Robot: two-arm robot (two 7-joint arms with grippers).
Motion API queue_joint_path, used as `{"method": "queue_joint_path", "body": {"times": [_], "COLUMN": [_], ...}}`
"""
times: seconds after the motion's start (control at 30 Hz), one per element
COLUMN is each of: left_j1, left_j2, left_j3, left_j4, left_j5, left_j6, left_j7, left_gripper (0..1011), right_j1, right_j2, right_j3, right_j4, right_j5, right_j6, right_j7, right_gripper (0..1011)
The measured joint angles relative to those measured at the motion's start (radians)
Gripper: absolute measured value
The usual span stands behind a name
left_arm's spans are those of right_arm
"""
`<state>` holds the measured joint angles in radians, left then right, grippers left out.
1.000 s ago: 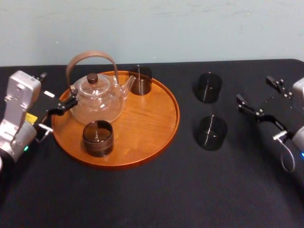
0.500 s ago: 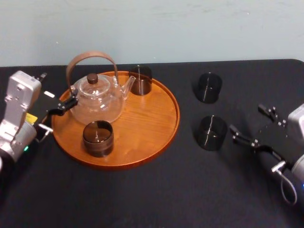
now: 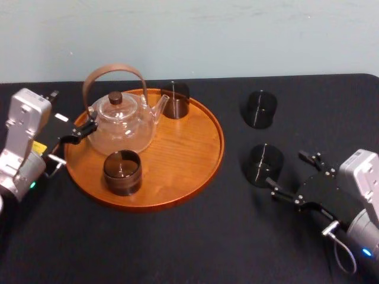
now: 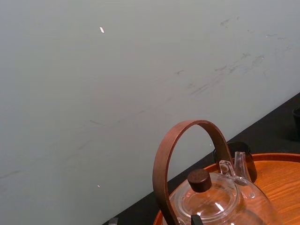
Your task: Pick up the glass from the table and place it on the tray.
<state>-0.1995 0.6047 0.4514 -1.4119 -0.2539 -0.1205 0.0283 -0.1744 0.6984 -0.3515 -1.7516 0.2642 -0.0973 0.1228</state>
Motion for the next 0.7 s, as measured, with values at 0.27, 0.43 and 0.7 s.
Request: {"method": "queue_joint_path", "body": {"times": [0.27,0.43,0.7], "left_j1": [0.0,0.0,0.0], "left_j2": [0.0,0.0,0.0], "left_j3": [0.0,0.0,0.0], "left_j4": [0.0,0.0,0.0], "left_j5": [0.0,0.0,0.0], "left_j6": [0.0,0.0,0.0], "left_j7": [0.0,0.0,0.0], "left_gripper": [1010,1009,1010], "right_j1": [0.021,0.041,0.063], "right_j2": [-0.033,-0.058,-0.088], "right_j3": [-0.014,-0.015,-0.006], "right_j4": [0.028,0.058,0.095], "right_j5": [-0.018,-0.027,-0.035], "right_j6": [0.008,0.019,0.032], "right_j7": [0.03,0.042,0.064], "right_gripper": [1003,1002,1002]}}
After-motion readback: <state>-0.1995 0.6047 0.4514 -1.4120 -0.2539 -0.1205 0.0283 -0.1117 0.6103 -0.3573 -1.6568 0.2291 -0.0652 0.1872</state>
